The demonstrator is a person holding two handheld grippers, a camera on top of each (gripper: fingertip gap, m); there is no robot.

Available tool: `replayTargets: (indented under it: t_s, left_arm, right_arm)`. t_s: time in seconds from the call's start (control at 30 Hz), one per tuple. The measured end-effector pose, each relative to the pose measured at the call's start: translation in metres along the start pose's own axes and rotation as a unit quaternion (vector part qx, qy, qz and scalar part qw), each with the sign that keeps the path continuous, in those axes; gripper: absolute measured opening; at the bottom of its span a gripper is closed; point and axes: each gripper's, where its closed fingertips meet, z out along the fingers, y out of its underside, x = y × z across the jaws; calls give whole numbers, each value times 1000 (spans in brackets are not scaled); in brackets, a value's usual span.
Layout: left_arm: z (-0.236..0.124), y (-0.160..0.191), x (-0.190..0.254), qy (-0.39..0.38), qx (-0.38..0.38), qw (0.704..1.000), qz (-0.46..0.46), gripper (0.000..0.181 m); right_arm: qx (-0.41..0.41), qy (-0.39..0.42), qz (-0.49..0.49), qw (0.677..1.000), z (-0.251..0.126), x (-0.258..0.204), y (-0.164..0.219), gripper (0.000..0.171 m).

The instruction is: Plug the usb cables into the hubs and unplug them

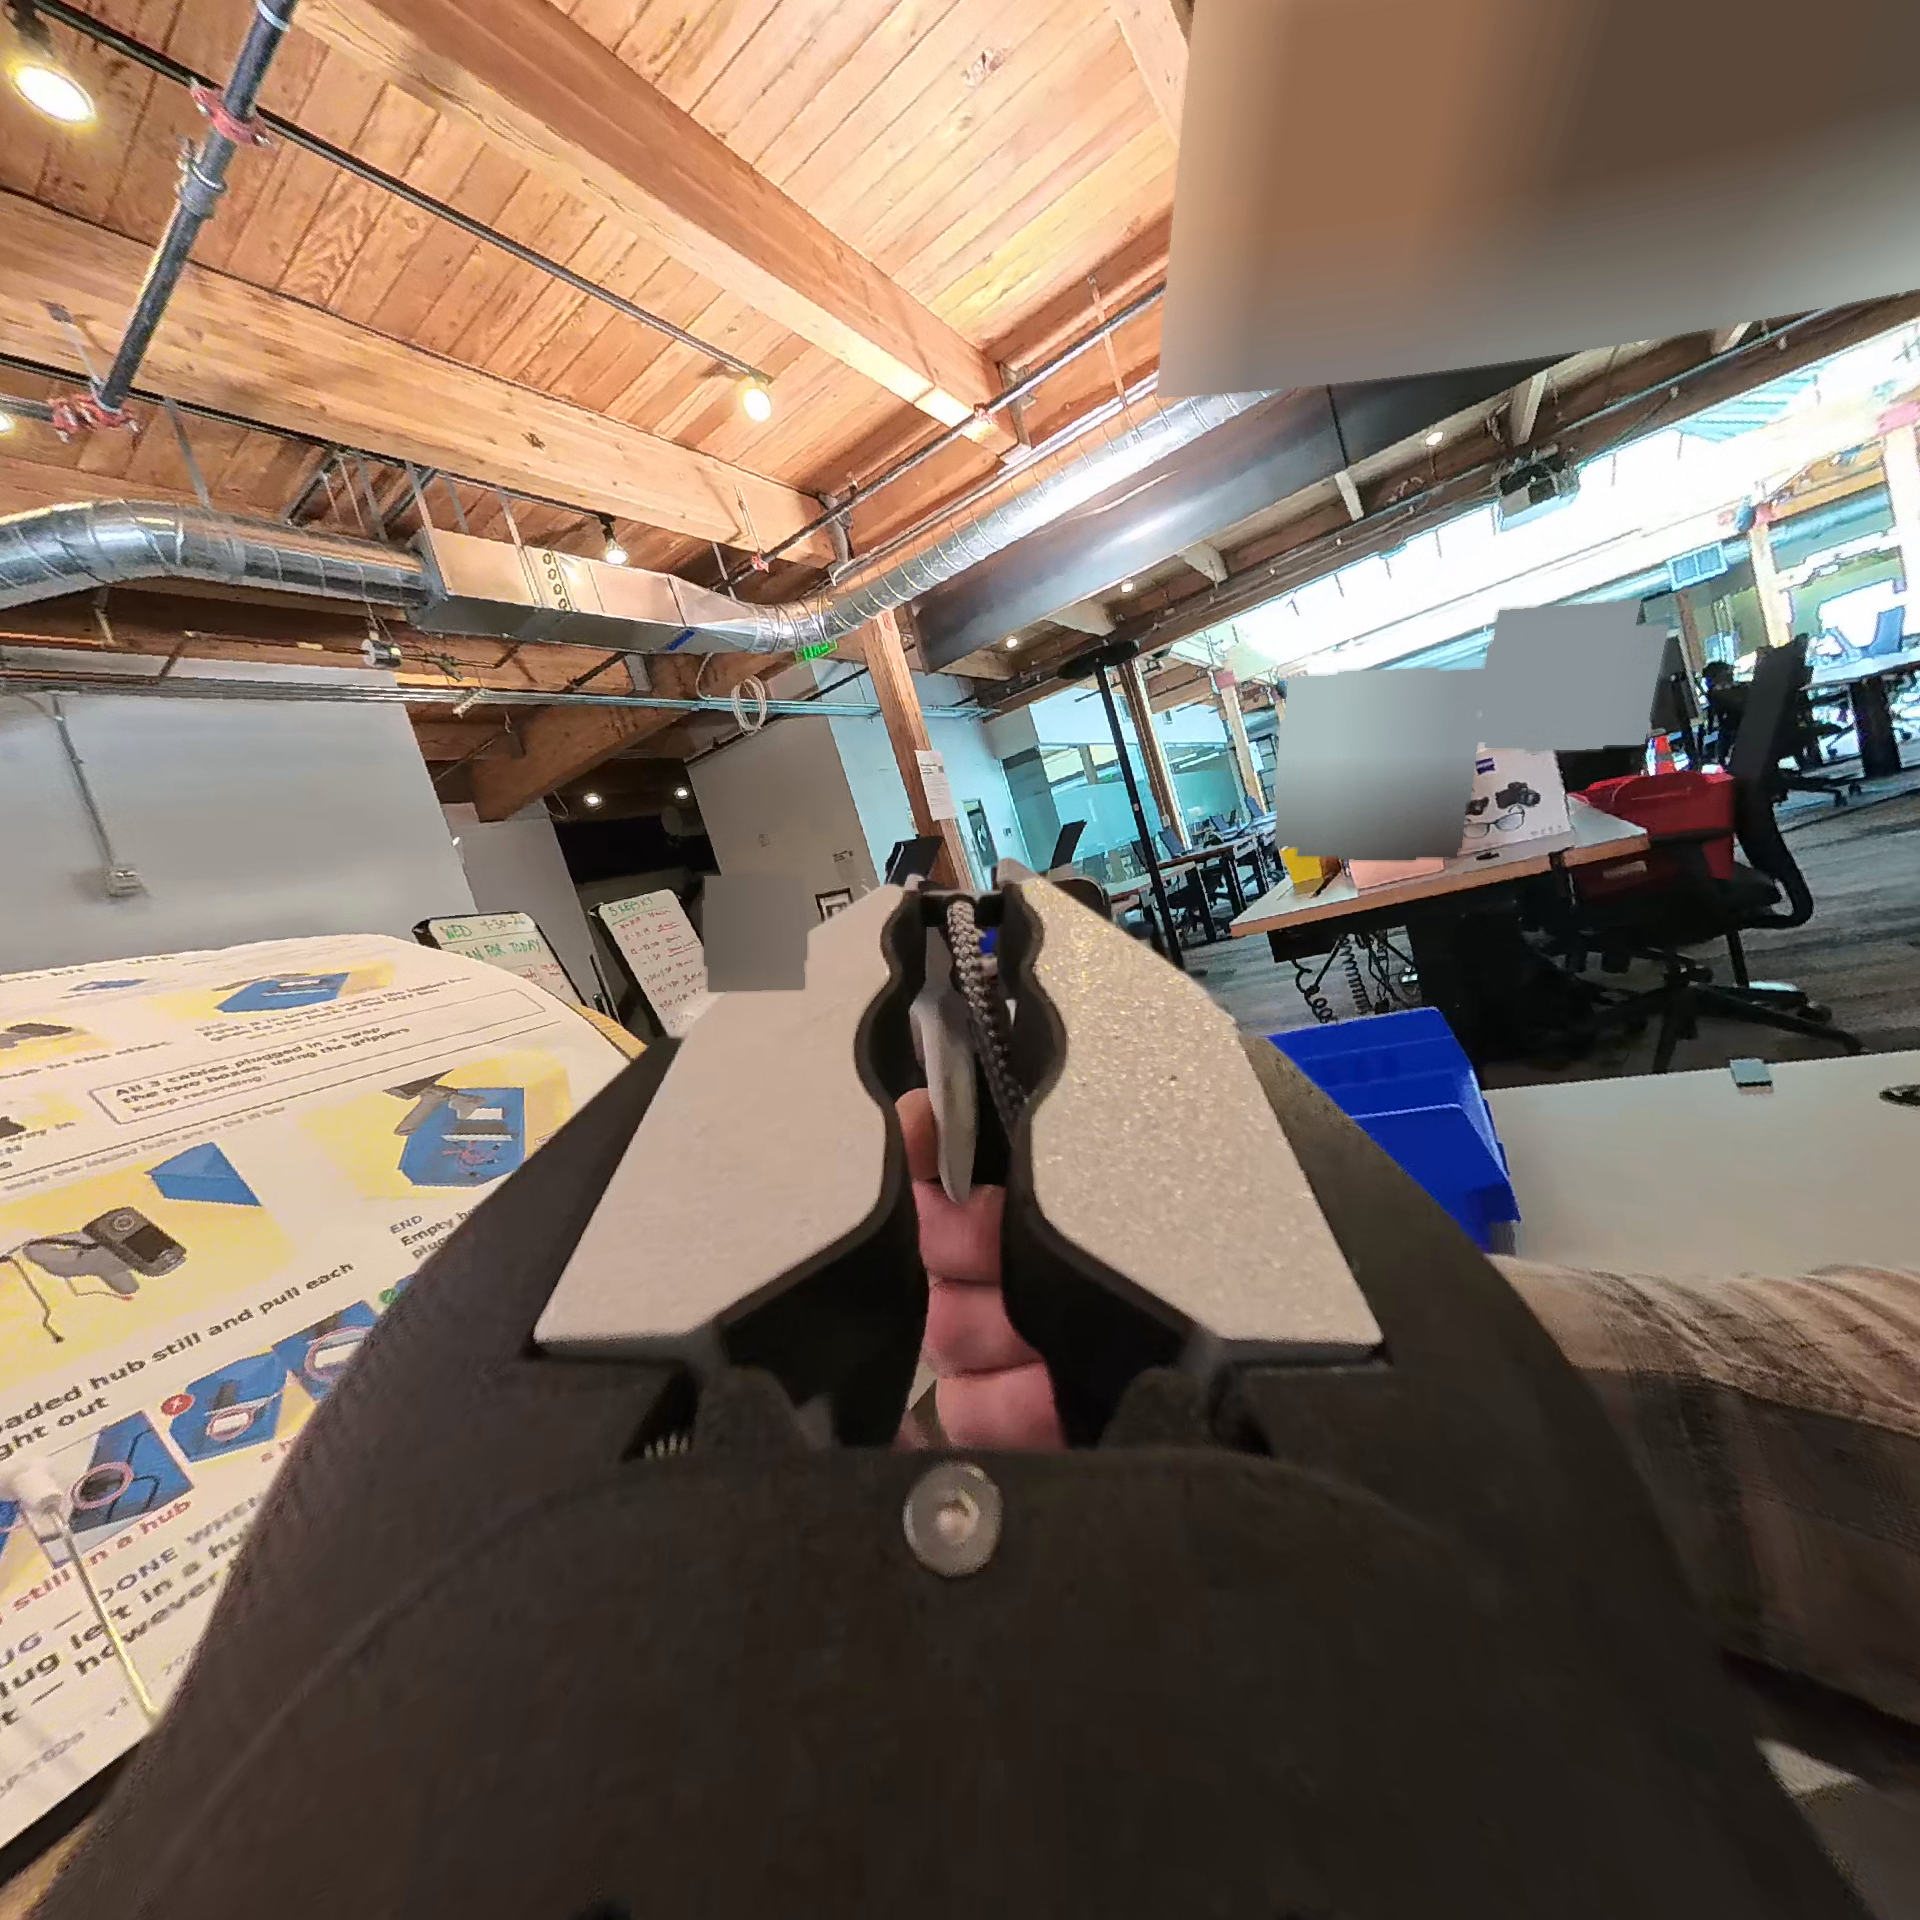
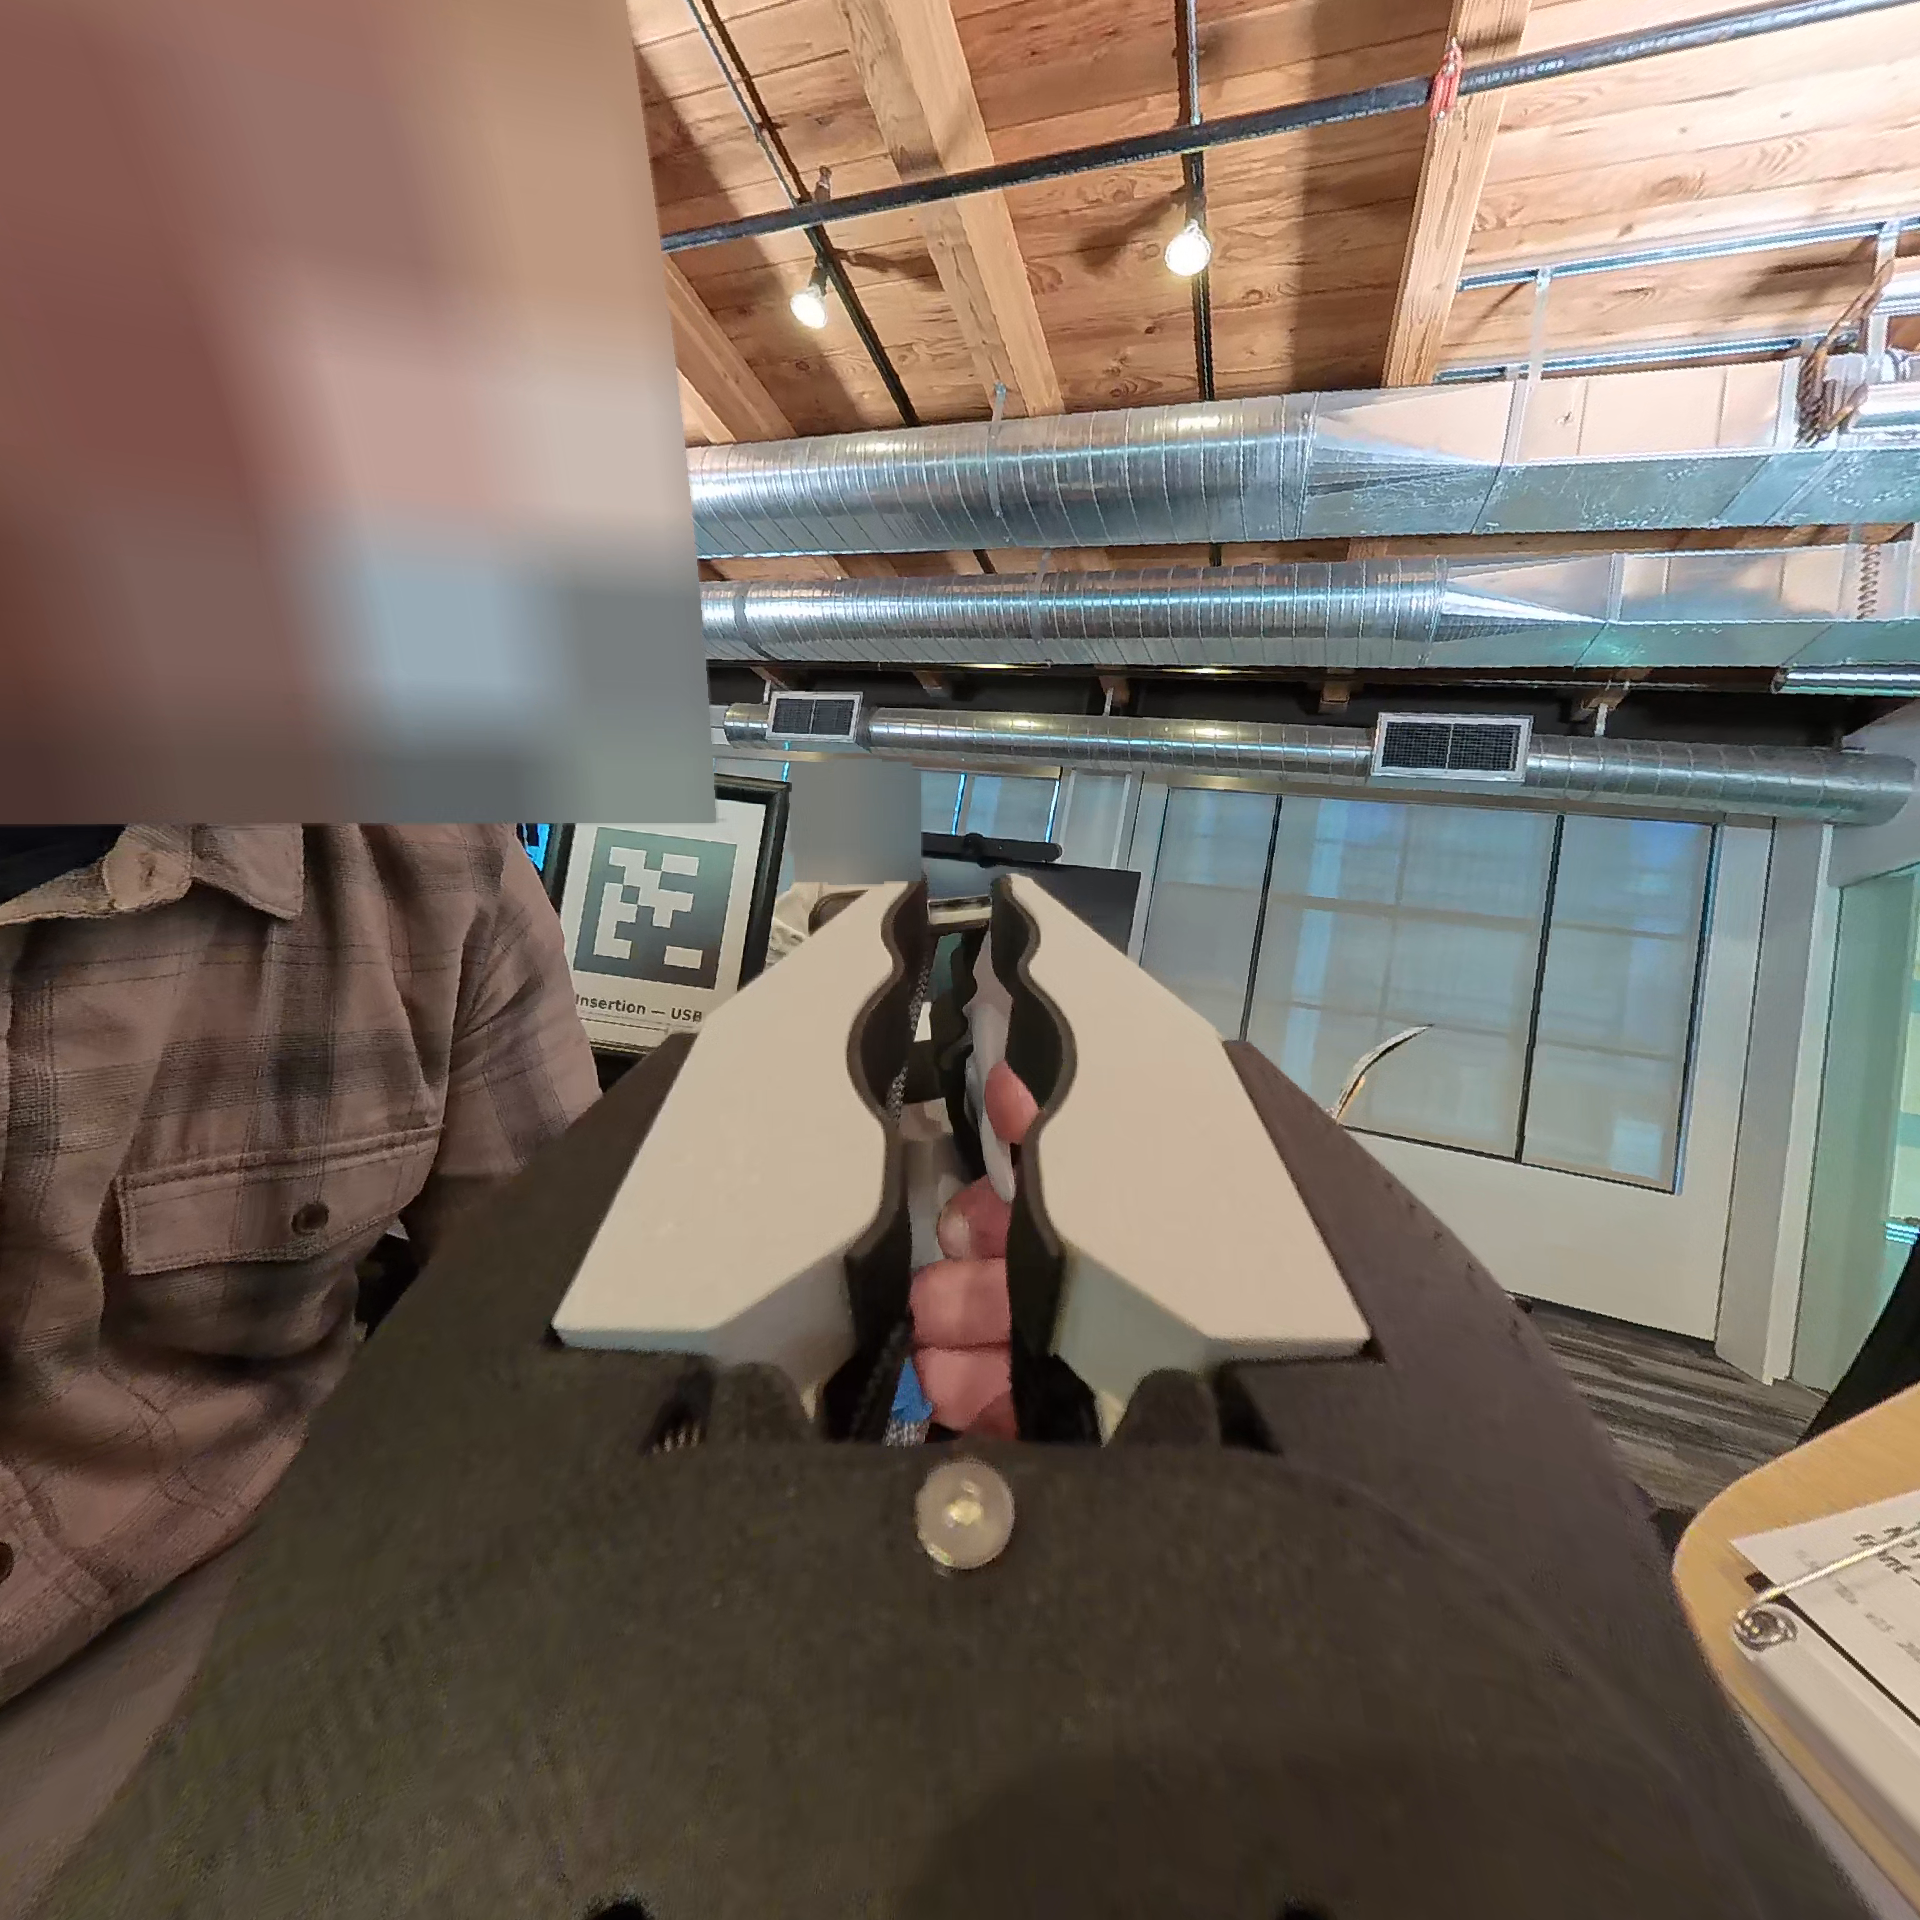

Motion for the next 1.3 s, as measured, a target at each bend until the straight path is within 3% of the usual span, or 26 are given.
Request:
replayTargets:
  t_s: [0.23, 0.5, 0.63, 0.8, 0.87, 0.97, 1.03, 1.13, 1.3]
  left_arm:
    - [-4, 5, -8, 34, -51, 998, -5, 13]
    - [-21, 10, -34, 56, -99, 993, -20, 14]
    - [-33, 12, -51, 54, -106, 992, -32, 13]
    - [-42, 8, -61, 50, -107, 992, -33, 14]
    - [-43, 5, -63, 49, -103, 993, -35, 14]
    - [-47, -1, -68, 44, -96, 994, -32, 14]
    - [-49, -7, -71, 40, -91, 995, -33, 14]
    - [-50, -13, -71, 41, -85, 995, -30, 14]
    - [-50, -18, -69, 42, -79, 996, -28, 13]
  right_arm:
    - [-30, 50, -14, 998, -8, 15, 0, 23]
    - [-221, 146, -84, 961, -11, 33, 4, 35]
    - [-389, 182, -69, 900, -21, 27, 20, 53]
    - [-564, 229, -10, 793, -62, -32, 68, 78]
    - [-591, 263, 29, 762, -82, -59, 93, 83]
    - [-604, 327, 63, 724, -111, -92, 126, 65]
    - [-597, 343, 82, 721, -120, -116, 148, 54]
    - [-622, 376, 85, 682, -143, -136, 178, 48]
    - [-636, 434, 68, 635, -170, -140, 193, 60]
